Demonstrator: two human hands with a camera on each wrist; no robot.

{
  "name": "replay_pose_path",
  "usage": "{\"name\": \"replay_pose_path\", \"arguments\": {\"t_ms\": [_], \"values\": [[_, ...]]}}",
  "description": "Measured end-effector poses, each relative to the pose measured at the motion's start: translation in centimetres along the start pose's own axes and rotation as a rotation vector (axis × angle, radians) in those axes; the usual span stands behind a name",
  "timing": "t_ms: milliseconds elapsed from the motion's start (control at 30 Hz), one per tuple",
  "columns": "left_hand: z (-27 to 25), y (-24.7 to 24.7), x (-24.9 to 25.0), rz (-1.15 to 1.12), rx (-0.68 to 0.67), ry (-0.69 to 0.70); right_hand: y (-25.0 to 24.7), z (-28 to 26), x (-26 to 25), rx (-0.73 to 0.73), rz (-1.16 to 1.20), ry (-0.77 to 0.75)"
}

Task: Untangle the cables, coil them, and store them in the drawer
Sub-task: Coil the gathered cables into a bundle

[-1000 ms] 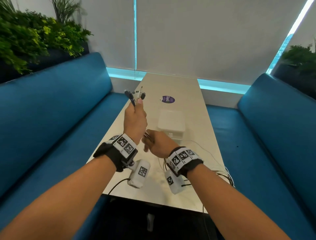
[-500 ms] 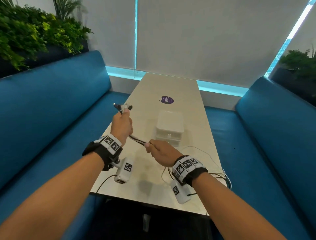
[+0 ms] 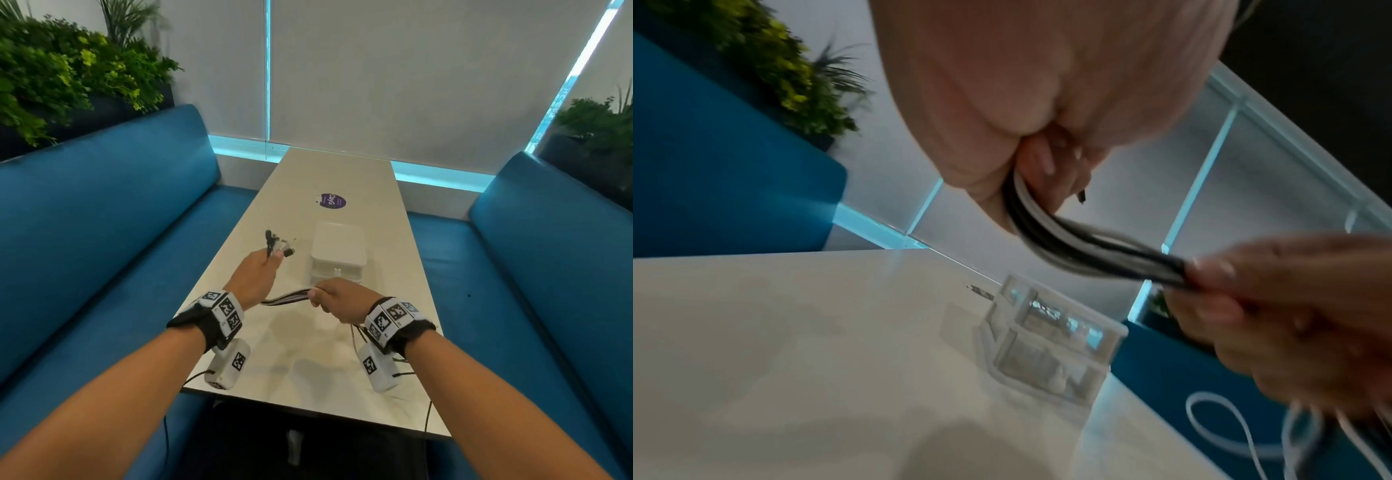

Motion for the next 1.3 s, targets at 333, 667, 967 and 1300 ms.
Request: {"name": "replay_pose_path", "arguments": {"t_ms": [333,667,967,1300], "values": [[-2.1,3.5,1.0,0.187,-0.273,0.167,-1.2,1.3,-0.5,0.042,-0.059,-0.074],[-2.4,4.4,1.0,0.369,-0.421,0.164,-2.0,0.8,0.4,0.038,-0.064,-0.076],[-1.8,4.3,1.7,0.566,-0.410,0.338,-2.0,1.3,0.5,0.028,-0.123,-0.059],[-1.6,4.9,1.7,0.664,-0.394,0.265,-1.9,1.4,1.3,0.083,-0.253,0.017]]}}
Point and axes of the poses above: each hand's wrist, its own z-axis towards the middle knuckle, its own y-axis out of the palm, x = y × z, the point moved 6 cm from there along z, towards the middle knuckle, and after that the axes turned 9 degrees about x, right-handed, at the moved point
